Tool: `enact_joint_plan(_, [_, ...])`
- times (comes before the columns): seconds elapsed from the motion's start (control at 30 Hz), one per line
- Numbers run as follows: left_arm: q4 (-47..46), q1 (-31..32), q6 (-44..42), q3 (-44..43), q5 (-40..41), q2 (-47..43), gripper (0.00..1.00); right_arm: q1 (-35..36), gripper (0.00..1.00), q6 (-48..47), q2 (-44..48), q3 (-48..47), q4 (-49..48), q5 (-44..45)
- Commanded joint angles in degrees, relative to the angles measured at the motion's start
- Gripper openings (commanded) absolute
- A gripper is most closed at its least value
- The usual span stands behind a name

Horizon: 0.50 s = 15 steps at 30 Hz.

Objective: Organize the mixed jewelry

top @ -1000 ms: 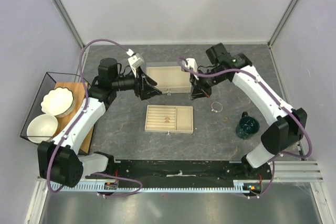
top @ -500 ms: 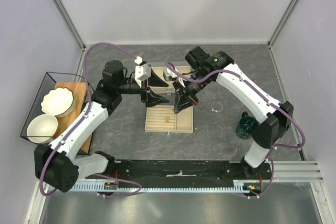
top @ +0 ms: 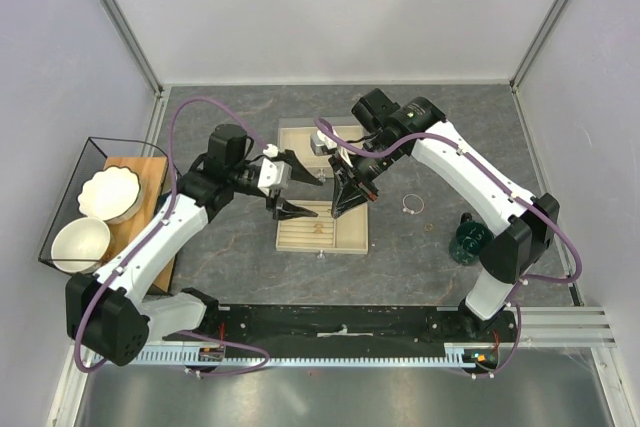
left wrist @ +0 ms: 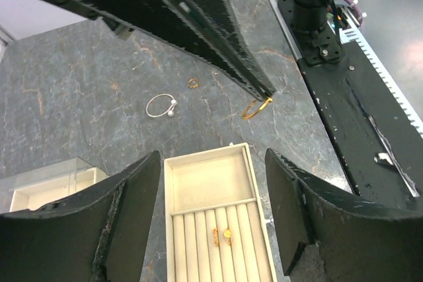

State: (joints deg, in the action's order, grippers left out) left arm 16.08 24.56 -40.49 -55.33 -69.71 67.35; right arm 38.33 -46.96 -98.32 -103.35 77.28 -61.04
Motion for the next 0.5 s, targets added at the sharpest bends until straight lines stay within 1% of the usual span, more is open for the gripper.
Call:
enact_joint_plan(0.0, [3.88,0.93,-10.31,-1.01,-3.76,-0.64,0.71,0.26,0.02,-1.38,0.94,-1.15,6.31,-2.33])
enact_joint_plan(0.07, [3.18,1.55,-10.49,-0.66,-3.76,-0.56,0.7,0.26,0.02,-1.47,0.85,-1.24,6.31,-2.33])
enact_joint_plan(0.17, [-2.61,1.72,-5.75,0.66,-4.9,-0.47,0.66,0.35,0.02,-1.56,0.85,-1.33,6.22,-2.25])
enact_joint_plan(0.2, [-4.72,1.81,-2.17,1.36,-5.69,-0.38,0.64,0.35,0.02,-1.73,0.94,-1.41,6.31,-2.25])
enact_joint_plan(0.27, [-9.54,2.16,2.41,2.15,-6.22,-0.12,0.63,0.43,0.02,-1.64,0.94,-1.24,6.31,-2.25])
enact_joint_plan(0.3, [-10.35,2.51,2.96,2.24,-5.96,0.06,0.61,0.35,0.02,-1.64,0.94,-1.24,6.31,-2.25])
enact_joint_plan(0.37, [-13.07,3.3,4.18,2.51,-5.61,0.32,0.59,0.35,0.02,-1.64,1.03,-1.42,6.22,-2.07])
enact_joint_plan(0.4, [-13.7,3.57,5.5,2.77,-5.7,0.58,0.57,0.35,0.02,-1.56,1.03,-1.42,6.31,-2.16])
enact_joint_plan(0.47, [-14.58,4.27,6.12,2.95,-5.52,0.76,0.56,0.35,0.02,-1.56,1.29,-1.33,6.22,-2.07])
